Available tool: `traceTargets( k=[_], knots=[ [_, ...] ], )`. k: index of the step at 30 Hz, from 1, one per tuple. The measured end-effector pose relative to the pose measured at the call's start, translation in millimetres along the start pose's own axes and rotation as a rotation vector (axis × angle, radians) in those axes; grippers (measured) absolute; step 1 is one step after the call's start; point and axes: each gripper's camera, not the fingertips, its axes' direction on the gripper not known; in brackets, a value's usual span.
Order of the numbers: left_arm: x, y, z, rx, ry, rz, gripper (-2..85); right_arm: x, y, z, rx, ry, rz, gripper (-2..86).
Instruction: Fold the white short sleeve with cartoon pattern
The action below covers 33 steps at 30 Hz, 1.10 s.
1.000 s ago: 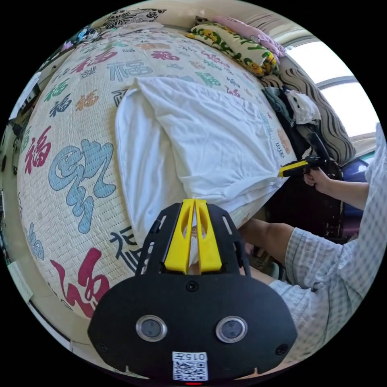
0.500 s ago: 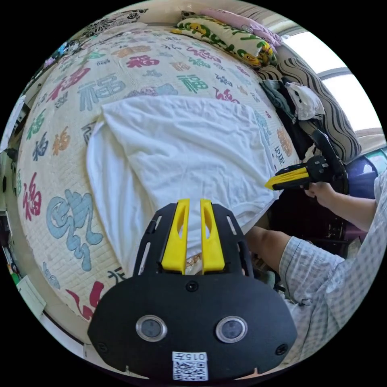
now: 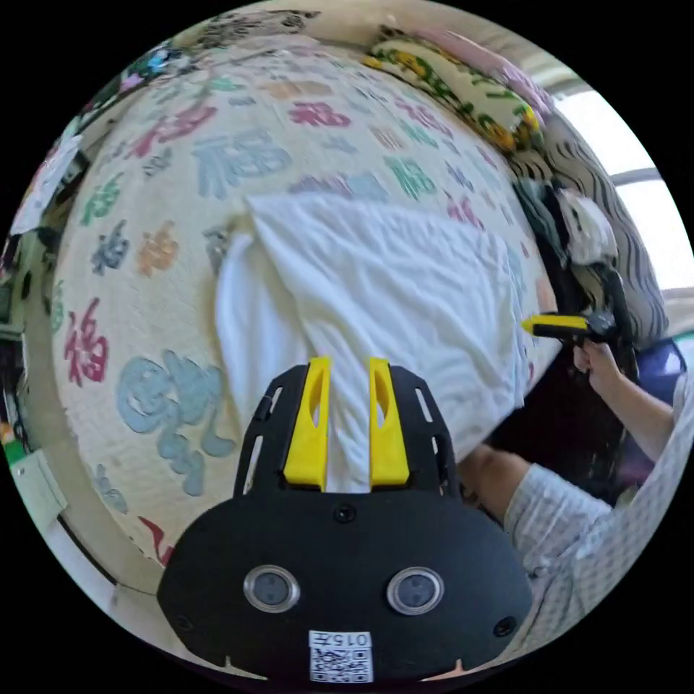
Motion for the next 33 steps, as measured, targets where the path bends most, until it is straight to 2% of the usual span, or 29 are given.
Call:
traceTargets(
  k=[2, 6, 8, 10, 13, 17, 19, 23, 27, 29, 33],
  knots=[
    [-27.6, -22.2, -16.8, 0.074, -0.018, -0.090, 9.6, 51.7, -30.9, -24.2, 0.092, -0.100, 0.114, 4.9],
    [-91.0, -61.9, -24.0, 0.197, 0.126, -0.299, 9.6, 122.5, -73.9, -23.6, 0.137, -0.295, 0.311, 6.1],
    [-106.7, -72.6, -14.5, 0.179, 0.105, -0.337, 8.2, 148.0, -95.6, -14.3, 0.142, -0.387, 0.383, 6.4],
    [-120.9, -80.3, -1.5, 0.162, 0.223, -0.356, 5.2, 155.3, -110.3, -6.7, 0.125, -0.434, 0.392, 5.9],
    [-129.7, -81.3, 6.9, 0.154, 0.294, -0.382, 0.7, 161.5, -128.0, 8.0, 0.078, -0.494, 0.425, 2.7],
    [-136.2, -73.8, 4.3, 0.174, 0.274, -0.388, -0.5, 174.6, -125.3, 9.2, 0.143, -0.504, 0.504, 0.1],
    [-134.1, -67.9, 1.4, 0.171, 0.174, -0.356, -0.6, 178.2, -122.7, 10.5, 0.156, -0.490, 0.517, -0.1],
    [-127.2, -61.7, 9.4, 0.164, 0.097, -0.315, 0.0, 178.6, -123.7, 24.3, 0.169, -0.496, 0.547, 0.9],
    [-125.6, -47.1, 5.7, 0.192, 0.111, -0.317, 4.2, 168.5, -126.6, 19.2, 0.184, -0.488, 0.508, 4.5],
    [-122.4, -28.8, -12.3, 0.241, 0.094, -0.287, 5.2, 146.6, -124.9, -10.7, 0.264, -0.397, 0.382, 5.2],
    [-122.2, 44.0, -55.8, 0.291, 0.003, -0.287, 6.5, 86.5, -139.9, -42.3, 0.282, -0.264, 0.155, 6.2]
  ],
)
